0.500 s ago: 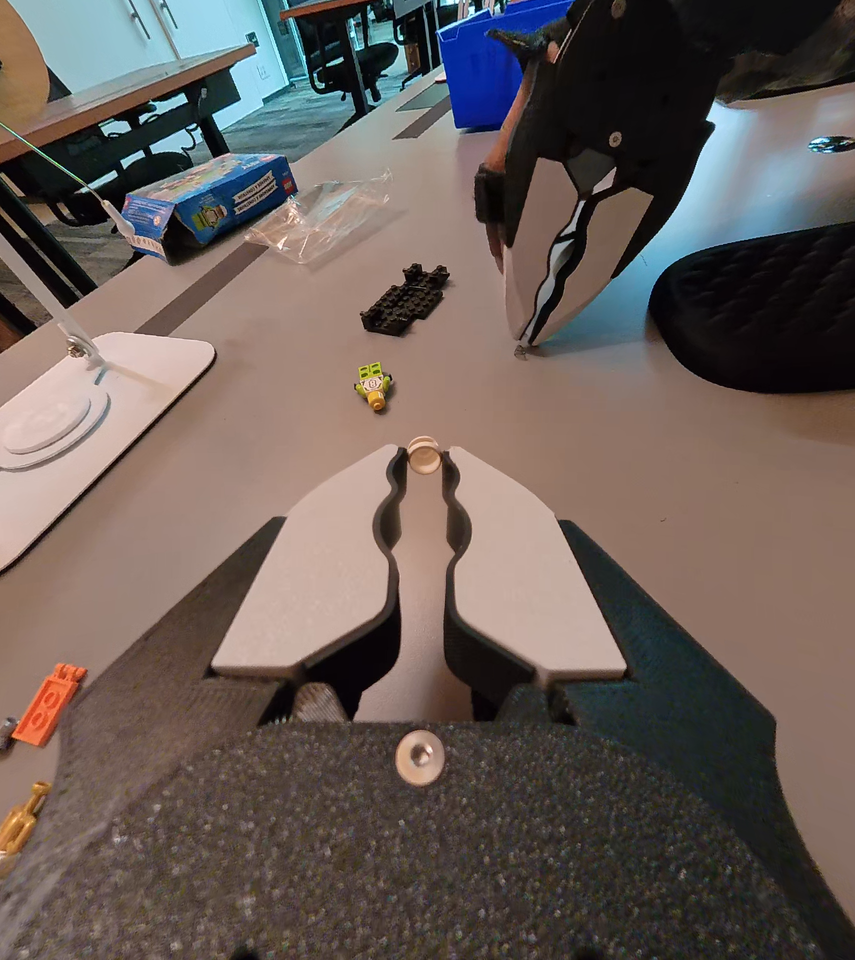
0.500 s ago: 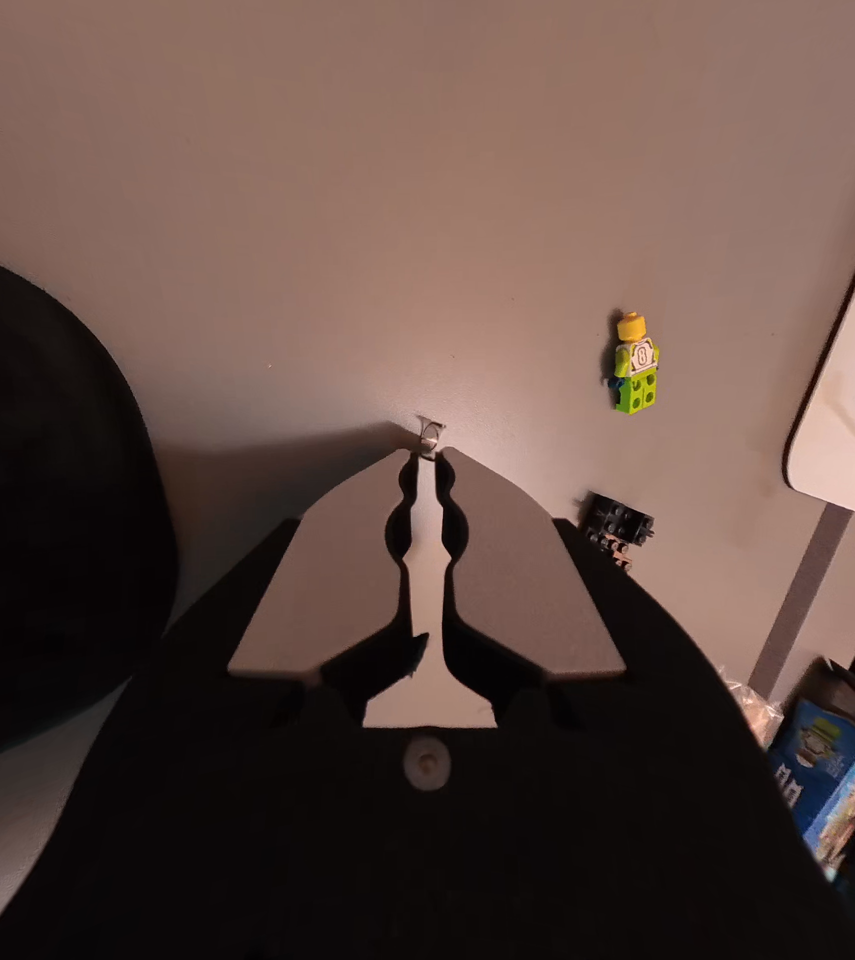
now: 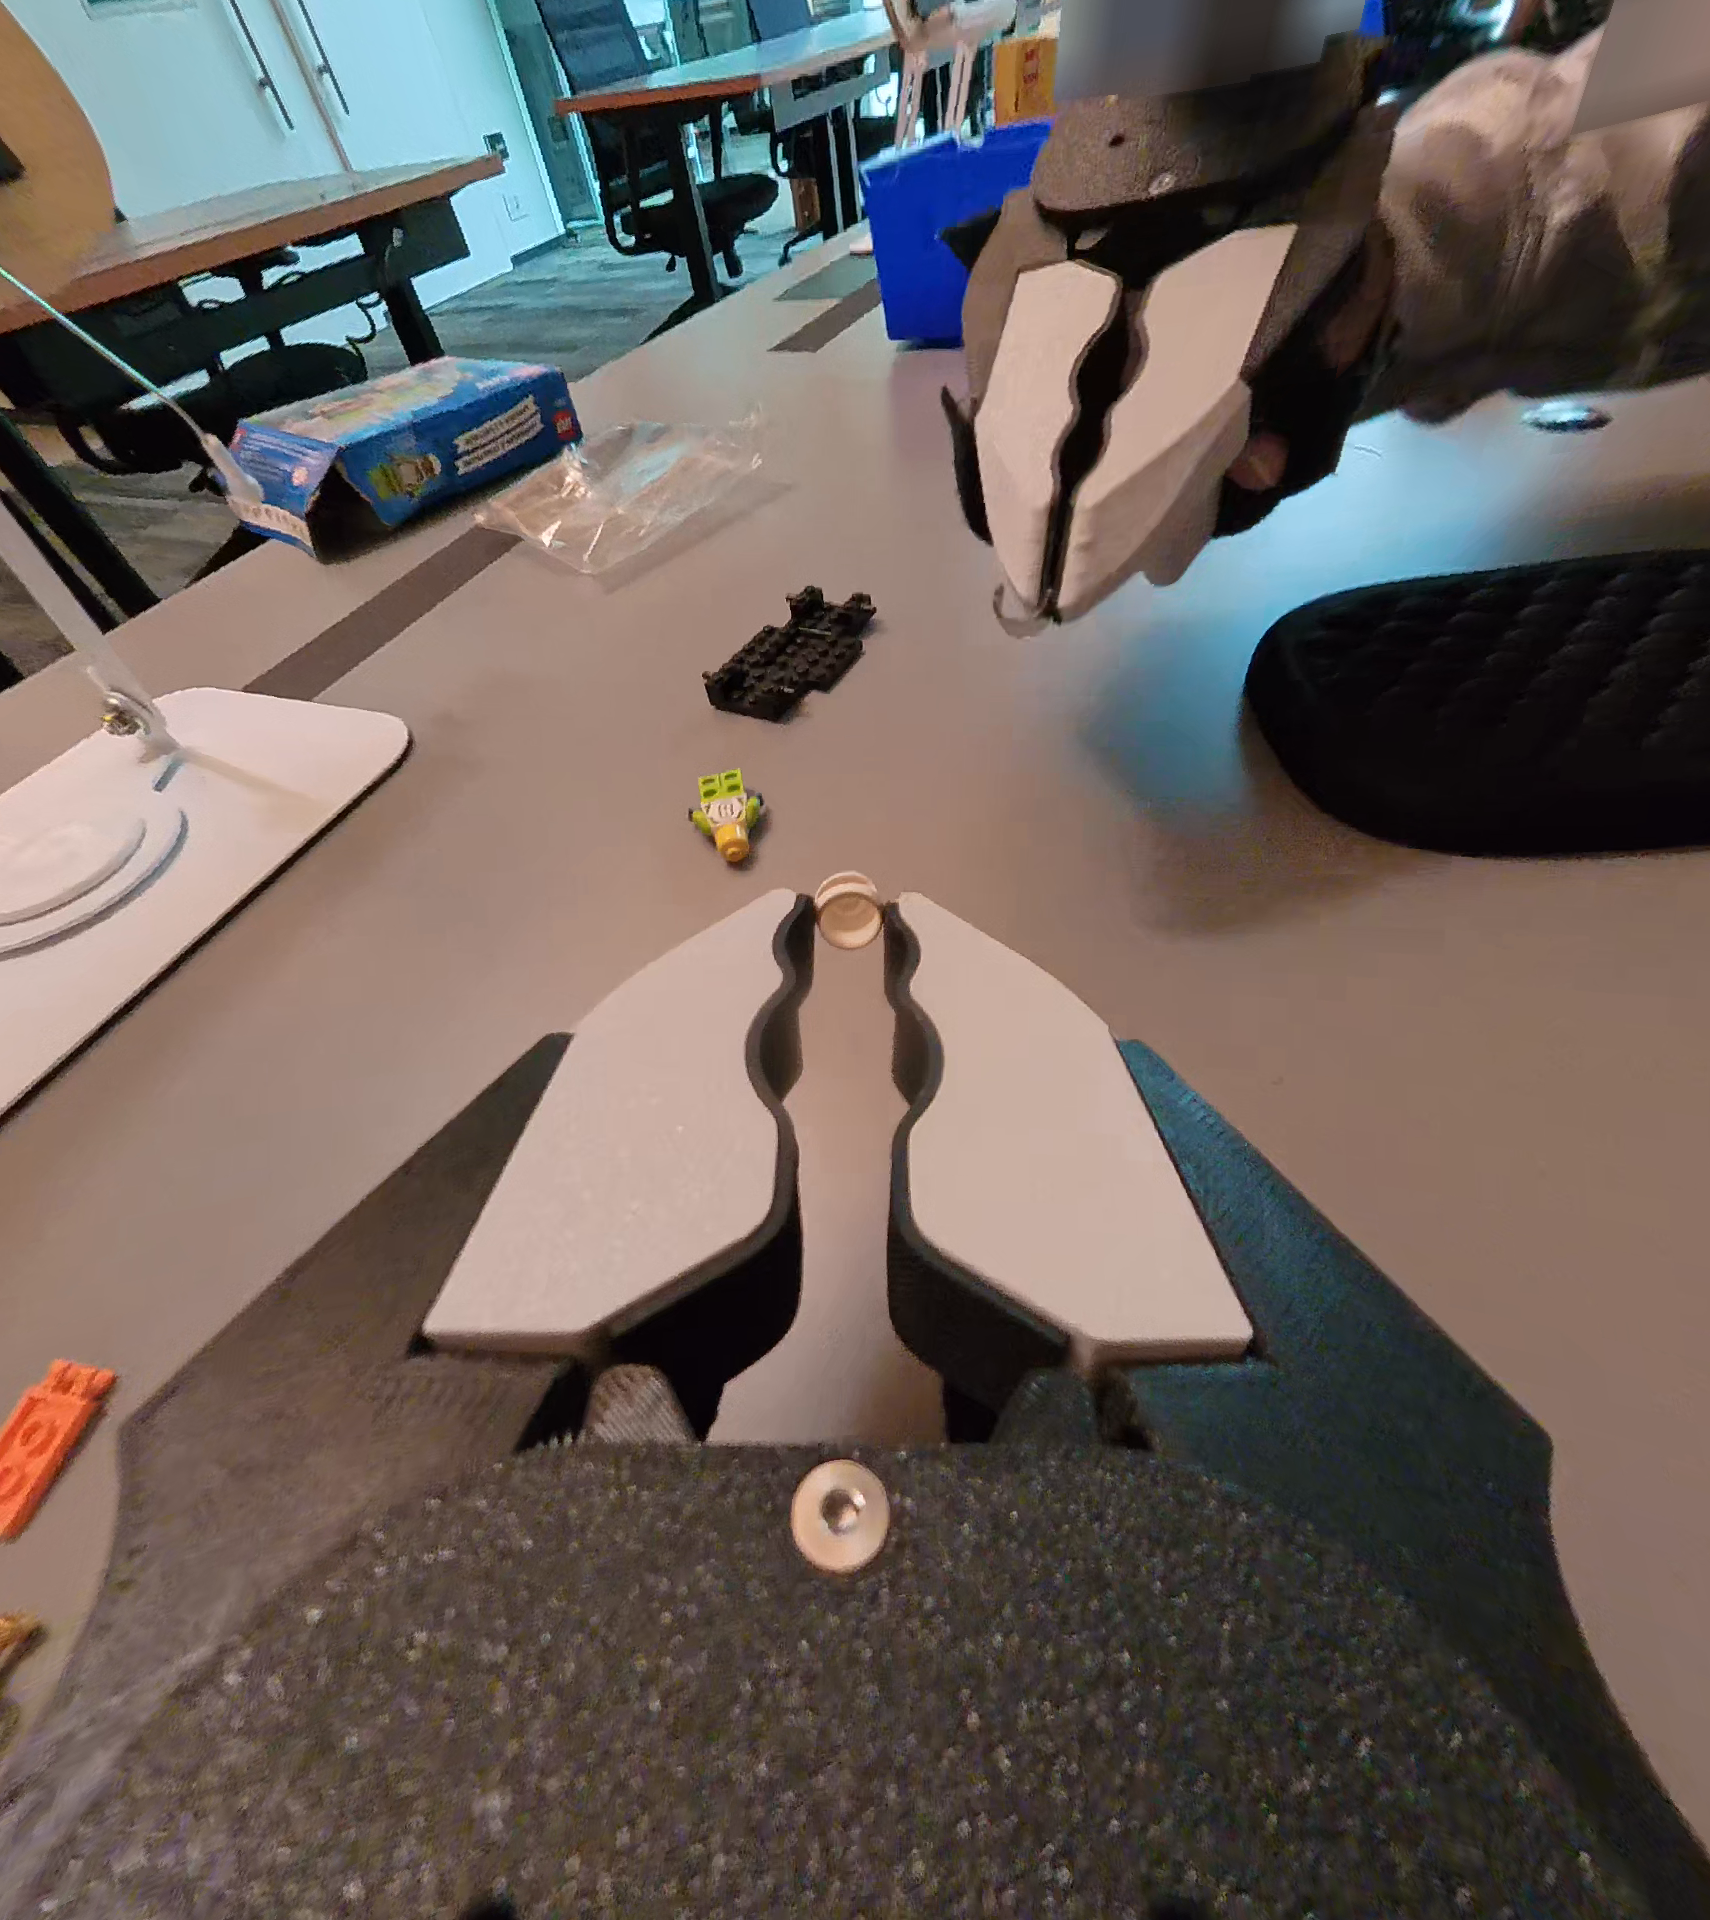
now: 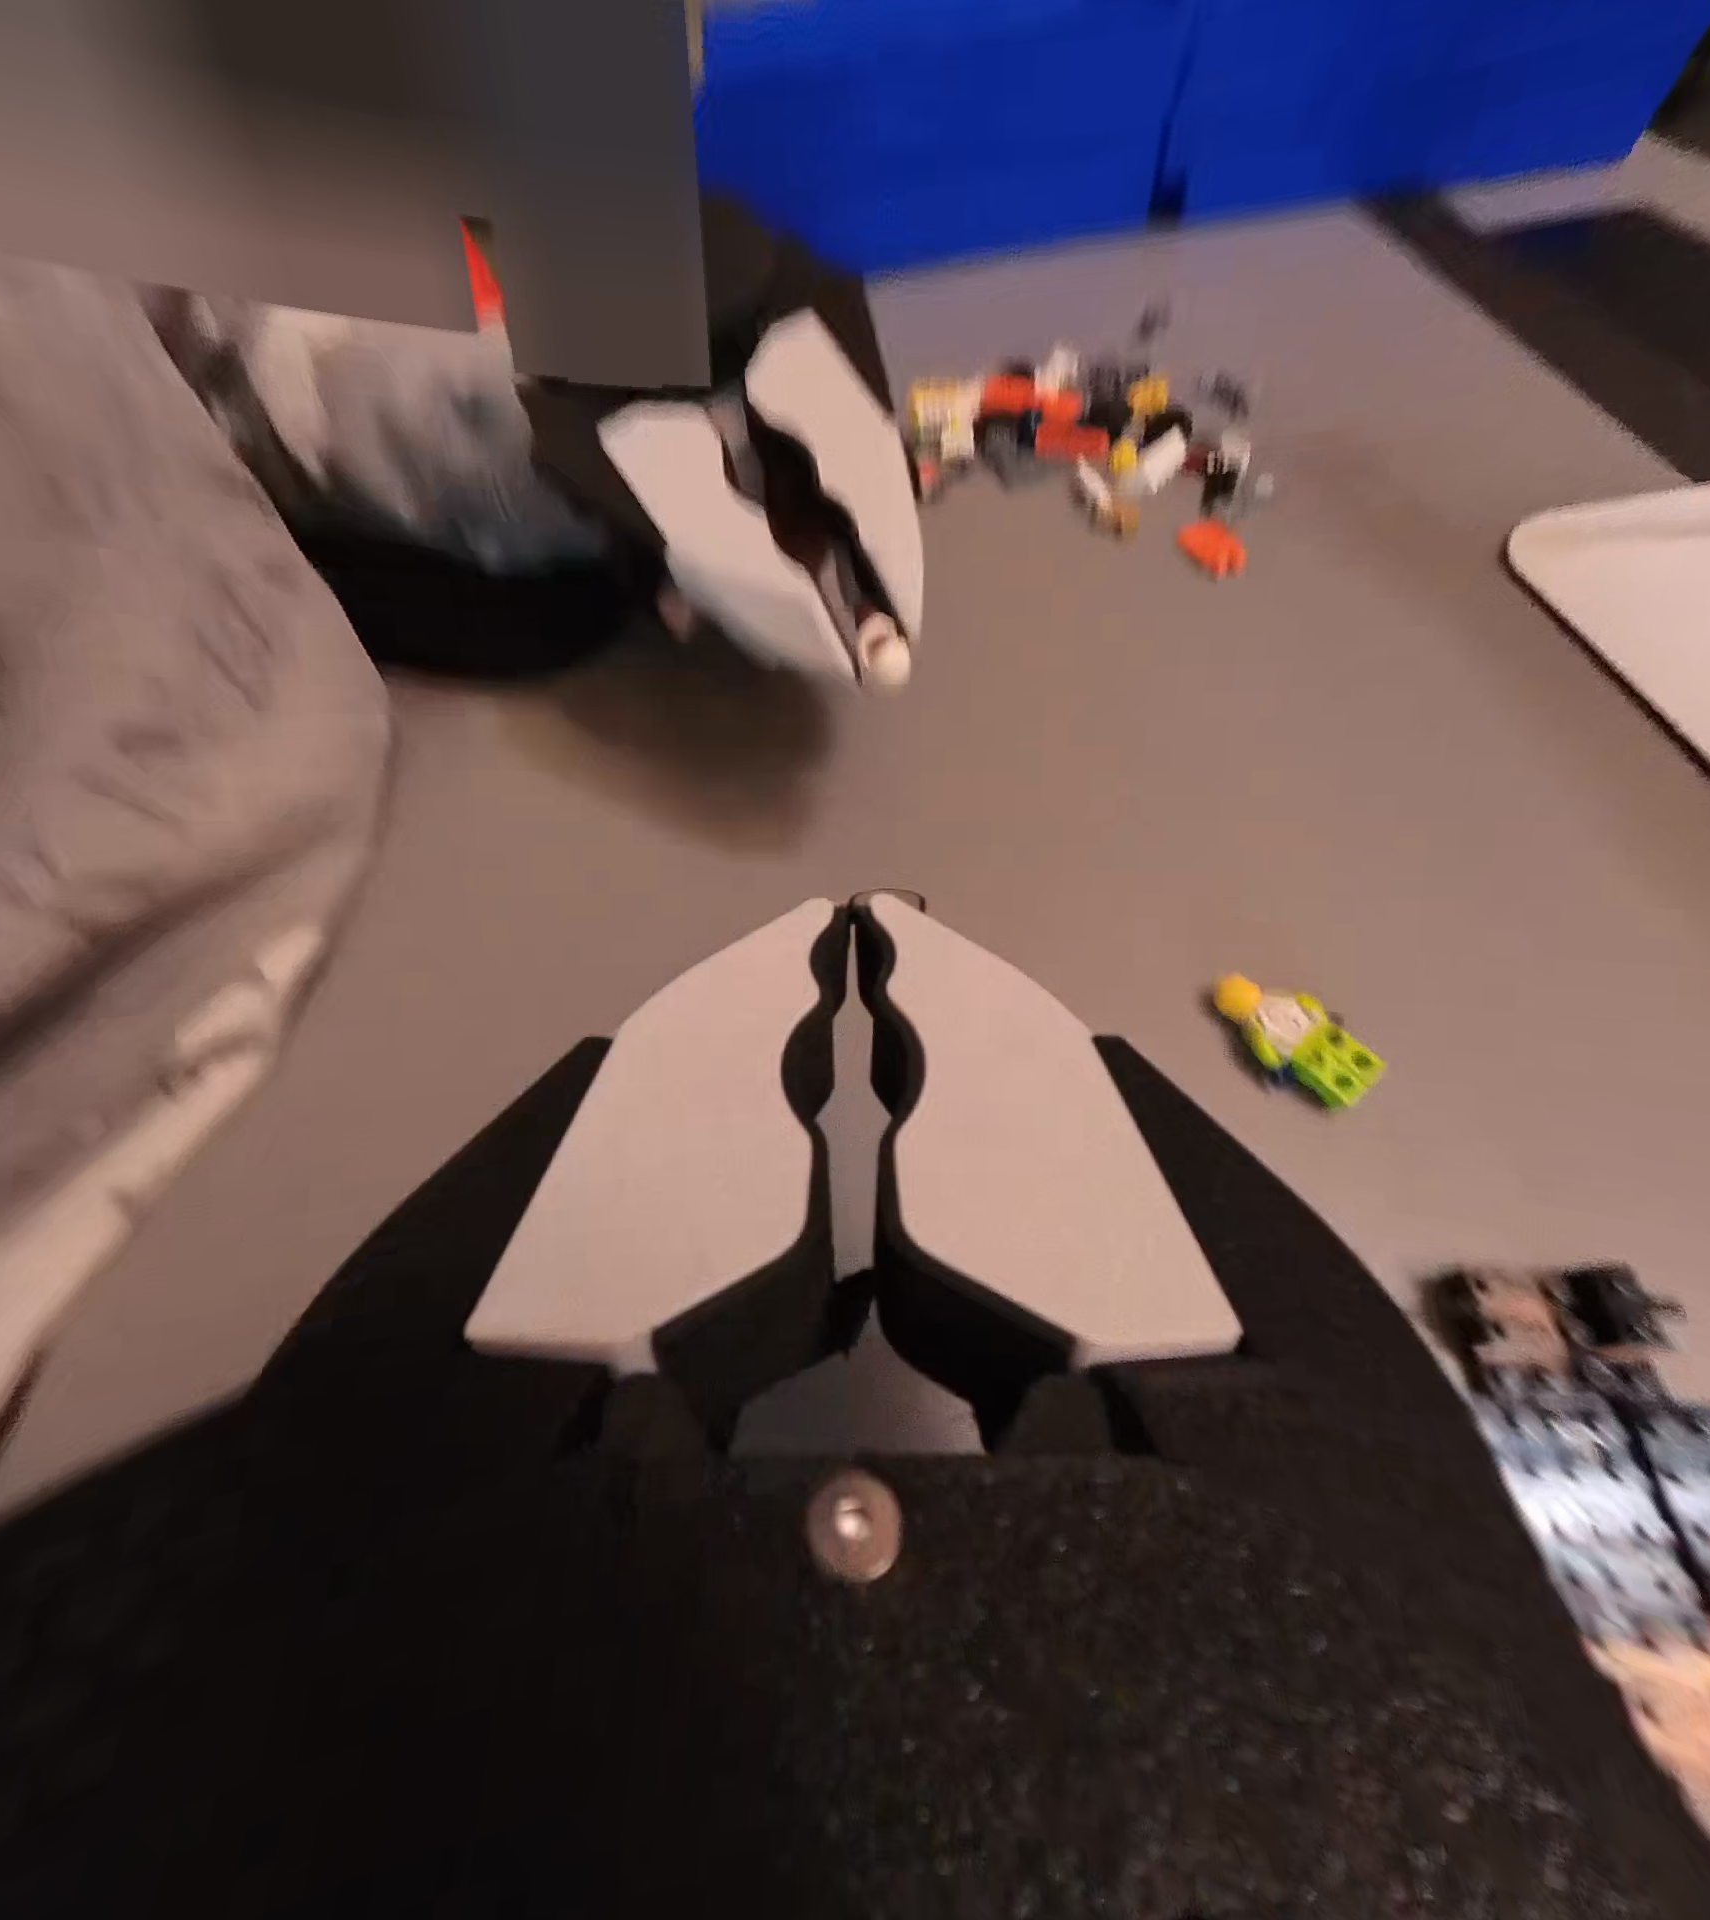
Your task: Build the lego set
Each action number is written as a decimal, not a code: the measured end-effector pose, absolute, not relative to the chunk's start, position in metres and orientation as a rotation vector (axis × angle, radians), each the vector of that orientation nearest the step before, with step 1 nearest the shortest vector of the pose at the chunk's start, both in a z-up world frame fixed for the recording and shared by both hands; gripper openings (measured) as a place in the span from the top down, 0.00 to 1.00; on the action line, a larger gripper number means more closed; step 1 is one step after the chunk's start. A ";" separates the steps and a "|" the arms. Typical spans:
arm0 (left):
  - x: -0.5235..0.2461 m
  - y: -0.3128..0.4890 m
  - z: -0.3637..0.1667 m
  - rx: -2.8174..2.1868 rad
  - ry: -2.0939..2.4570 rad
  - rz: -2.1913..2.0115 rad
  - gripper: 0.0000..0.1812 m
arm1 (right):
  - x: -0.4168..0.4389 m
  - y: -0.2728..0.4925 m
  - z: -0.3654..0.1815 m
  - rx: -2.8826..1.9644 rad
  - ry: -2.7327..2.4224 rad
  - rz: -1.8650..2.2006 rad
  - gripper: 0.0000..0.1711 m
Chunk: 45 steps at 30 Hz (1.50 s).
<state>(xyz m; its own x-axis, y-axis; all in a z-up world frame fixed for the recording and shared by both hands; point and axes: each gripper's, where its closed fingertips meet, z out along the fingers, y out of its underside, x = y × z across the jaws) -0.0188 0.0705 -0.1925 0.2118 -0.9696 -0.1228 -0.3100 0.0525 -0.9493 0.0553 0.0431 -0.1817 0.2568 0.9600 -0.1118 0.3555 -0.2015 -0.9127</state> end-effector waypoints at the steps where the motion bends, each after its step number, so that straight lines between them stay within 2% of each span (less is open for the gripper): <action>1: -0.018 0.070 -0.190 -1.449 1.281 -0.822 0.93 | 0.049 0.043 -0.173 -1.690 -1.164 0.998 0.99; 8: -0.018 0.066 -0.181 -1.405 1.259 -0.842 0.93 | 0.014 0.046 -0.142 -1.569 -0.908 1.336 0.99; 15: -0.017 0.063 -0.176 -1.384 1.247 -0.856 0.93 | -0.015 0.050 -0.131 -1.516 -0.814 1.487 0.99; 21: -0.020 0.072 -0.181 -1.429 1.243 -0.794 0.93 | -0.021 0.047 -0.158 -1.700 -0.847 1.549 0.99; 27: -0.027 0.086 -0.191 -1.512 1.220 -0.732 0.93 | -0.013 0.025 -0.215 -2.211 -0.924 1.711 0.99; 35: -0.026 0.086 -0.193 -1.515 1.231 -0.729 0.93 | 0.012 0.021 -0.250 -2.541 -1.196 1.516 0.99; 45: -0.027 0.087 -0.193 -1.522 1.226 -0.742 0.93 | 0.035 0.068 -0.255 -2.552 -1.227 1.220 0.96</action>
